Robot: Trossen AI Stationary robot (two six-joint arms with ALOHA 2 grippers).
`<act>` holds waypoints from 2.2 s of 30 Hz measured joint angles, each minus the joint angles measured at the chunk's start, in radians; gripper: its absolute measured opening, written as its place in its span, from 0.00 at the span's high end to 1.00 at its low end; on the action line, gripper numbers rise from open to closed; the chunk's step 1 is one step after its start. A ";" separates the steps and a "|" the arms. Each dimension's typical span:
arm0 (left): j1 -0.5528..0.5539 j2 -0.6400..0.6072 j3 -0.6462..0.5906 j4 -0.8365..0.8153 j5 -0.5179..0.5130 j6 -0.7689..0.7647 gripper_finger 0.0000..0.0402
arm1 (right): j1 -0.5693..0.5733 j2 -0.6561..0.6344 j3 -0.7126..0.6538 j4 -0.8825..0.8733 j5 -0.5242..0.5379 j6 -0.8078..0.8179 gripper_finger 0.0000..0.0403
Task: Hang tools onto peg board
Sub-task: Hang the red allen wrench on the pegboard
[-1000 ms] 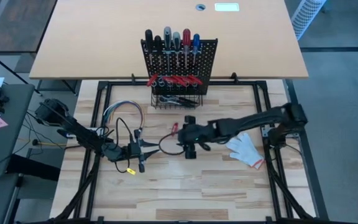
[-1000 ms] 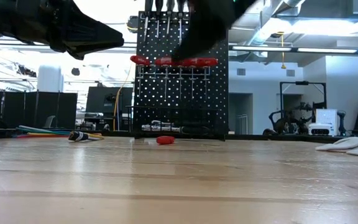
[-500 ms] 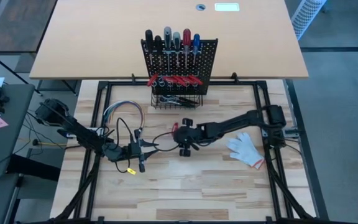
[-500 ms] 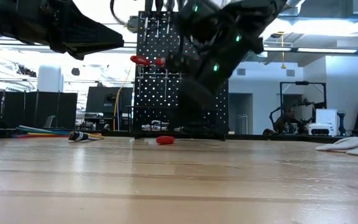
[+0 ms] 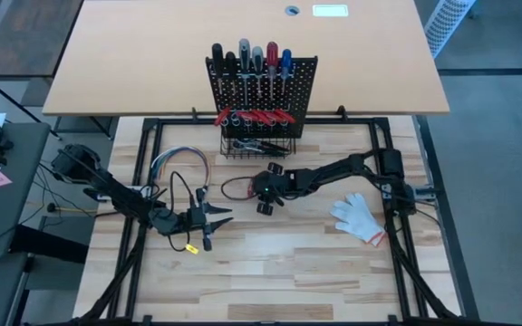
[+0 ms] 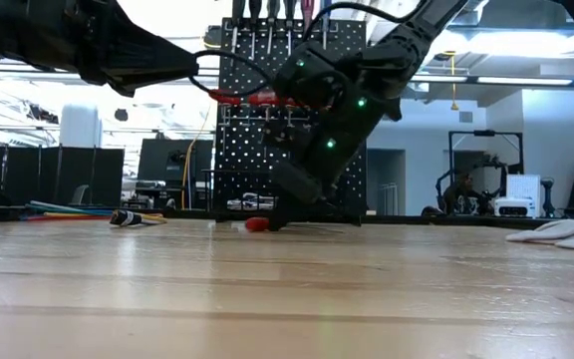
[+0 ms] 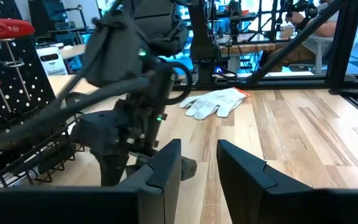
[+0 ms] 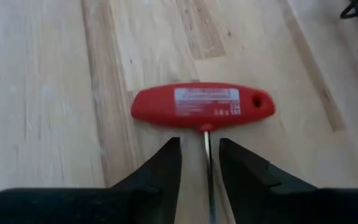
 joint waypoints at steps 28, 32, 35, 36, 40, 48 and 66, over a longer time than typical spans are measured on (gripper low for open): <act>0.070 0.121 0.014 0.214 0.374 0.086 0.75 | 0.053 -0.344 -0.501 1.209 -0.840 0.180 1.00; 0.071 0.187 0.055 0.350 0.376 0.208 0.75 | 0.094 -0.341 -0.473 1.218 -0.932 0.184 1.00; 0.071 0.196 0.110 0.375 0.410 0.277 0.71 | 0.125 -0.344 -0.444 1.230 -0.982 0.184 1.00; 0.071 0.196 0.132 0.373 0.424 0.289 0.69 | 0.135 -0.344 -0.437 1.226 -0.985 0.184 1.00; 0.071 0.196 0.230 0.273 0.429 0.335 0.59 | 0.152 -0.343 -0.412 1.194 -0.985 0.183 1.00; 0.071 0.196 0.455 -0.156 0.404 0.406 0.45 | 0.143 -0.343 -0.403 1.180 -1.004 0.181 1.00; 0.056 0.196 0.538 -0.238 0.447 0.387 0.71 | 0.145 -0.344 -0.402 1.177 -1.004 0.181 1.00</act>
